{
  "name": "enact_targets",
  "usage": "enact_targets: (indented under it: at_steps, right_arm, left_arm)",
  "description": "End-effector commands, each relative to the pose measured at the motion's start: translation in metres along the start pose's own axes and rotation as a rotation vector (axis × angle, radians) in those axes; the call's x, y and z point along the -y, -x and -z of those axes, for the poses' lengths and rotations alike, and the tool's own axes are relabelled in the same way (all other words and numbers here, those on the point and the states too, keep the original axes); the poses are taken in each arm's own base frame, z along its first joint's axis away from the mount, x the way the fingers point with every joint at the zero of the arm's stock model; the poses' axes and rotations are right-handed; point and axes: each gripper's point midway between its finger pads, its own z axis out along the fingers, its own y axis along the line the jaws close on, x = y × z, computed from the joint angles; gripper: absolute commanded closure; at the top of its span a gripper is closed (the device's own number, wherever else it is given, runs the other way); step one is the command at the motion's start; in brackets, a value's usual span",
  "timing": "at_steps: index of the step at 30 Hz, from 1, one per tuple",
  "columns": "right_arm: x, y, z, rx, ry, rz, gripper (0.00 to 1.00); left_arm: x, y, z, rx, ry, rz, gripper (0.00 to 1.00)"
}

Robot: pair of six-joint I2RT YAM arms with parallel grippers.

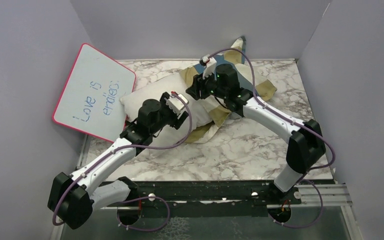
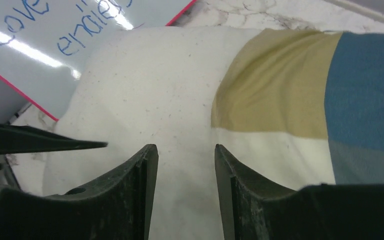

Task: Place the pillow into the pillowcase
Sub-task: Stuff the pillow into the pillowcase.

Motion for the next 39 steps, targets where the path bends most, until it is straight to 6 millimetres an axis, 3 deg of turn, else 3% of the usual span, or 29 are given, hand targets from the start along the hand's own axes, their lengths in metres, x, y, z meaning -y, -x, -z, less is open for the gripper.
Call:
enact_targets:
  at_steps: [1, 4, 9, 14, 18, 20, 23, 24, 25, 26, 34, 39]
  right_arm:
    - [0.002, -0.014, 0.039, -0.048, -0.127, -0.247, 0.47]
    - [0.017, -0.023, 0.061, -0.060, -0.204, -0.238, 0.40]
    - [0.044, -0.051, 0.100, -0.094, -0.287, -0.337, 0.39]
    - [0.046, -0.081, 0.128, -0.091, -0.293, -0.423, 0.39]
    - [0.053, -0.108, 0.140, -0.071, -0.320, -0.485, 0.38]
    - [0.055, -0.117, 0.142, -0.050, -0.308, -0.510, 0.38]
    - [0.058, -0.136, 0.139, -0.047, -0.304, -0.547, 0.37]
    - [0.058, -0.141, 0.136, -0.044, -0.289, -0.562, 0.37]
    - [0.057, -0.144, 0.133, -0.038, -0.271, -0.576, 0.37]
    - [0.057, -0.149, 0.130, -0.042, -0.263, -0.592, 0.37]
    - [0.076, -0.154, 0.110, 0.042, -0.255, -0.729, 0.37]
    - [0.074, -0.162, 0.095, 0.050, -0.192, -0.755, 0.38]
  left_arm:
    - [0.003, 0.013, -0.017, 0.027, -0.065, -0.203, 0.23]
    - [0.019, 0.011, -0.025, 0.033, -0.144, -0.247, 0.20]
    - [0.038, -0.001, -0.044, -0.018, -0.177, -0.323, 0.18]
    - [0.056, -0.036, -0.076, -0.116, -0.155, -0.363, 0.15]
    - [0.051, -0.073, -0.099, -0.233, -0.030, -0.418, 0.15]
    - [0.044, -0.087, -0.107, -0.267, 0.034, -0.425, 0.21]
    - [0.028, -0.095, -0.118, -0.285, 0.162, -0.397, 0.47]
    - [0.025, -0.092, -0.122, -0.274, 0.192, -0.382, 0.60]
    - [0.022, -0.089, -0.125, -0.265, 0.223, -0.359, 0.84]
    - [0.018, -0.086, -0.128, -0.257, 0.251, -0.335, 0.98]
    - [0.009, -0.036, -0.148, -0.077, 0.336, -0.058, 1.00]
    - [0.011, -0.007, -0.162, 0.007, 0.320, 0.077, 1.00]
